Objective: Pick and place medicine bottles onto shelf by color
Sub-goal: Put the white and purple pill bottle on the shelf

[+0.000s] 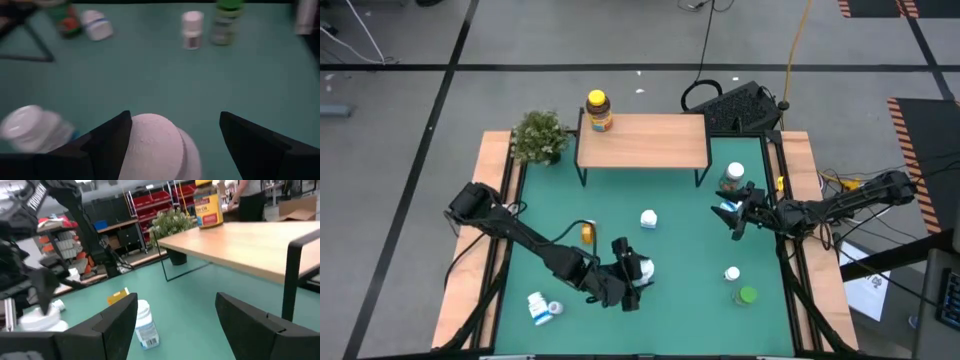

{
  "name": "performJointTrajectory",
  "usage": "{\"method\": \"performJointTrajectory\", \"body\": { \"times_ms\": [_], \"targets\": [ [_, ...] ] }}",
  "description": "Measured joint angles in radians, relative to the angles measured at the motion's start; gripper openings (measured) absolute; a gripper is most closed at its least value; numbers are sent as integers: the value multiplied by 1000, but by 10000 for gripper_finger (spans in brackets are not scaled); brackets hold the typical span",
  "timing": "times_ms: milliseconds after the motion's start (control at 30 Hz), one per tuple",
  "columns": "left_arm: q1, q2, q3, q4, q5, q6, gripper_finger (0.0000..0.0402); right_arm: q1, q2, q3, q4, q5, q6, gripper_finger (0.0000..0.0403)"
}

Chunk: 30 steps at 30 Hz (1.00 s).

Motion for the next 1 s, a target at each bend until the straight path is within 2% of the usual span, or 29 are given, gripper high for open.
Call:
{"method": "performJointTrajectory", "body": {
  "times_ms": [300,567,900,1000],
  "targets": [
    [-2,-21,-3,-15,-3,59,308,0,6,0,34,3,-34,263],
    [3,-30,-5,48,19,31,308,0,35,0,27,1,2,263],
    [18,-30,-6,39,14,-11,308,0,46,0,48,0,-7,263],
    [29,-30,-14,42,50,-13,308,0,45,0,51,0,-12,263]
  ]
}}
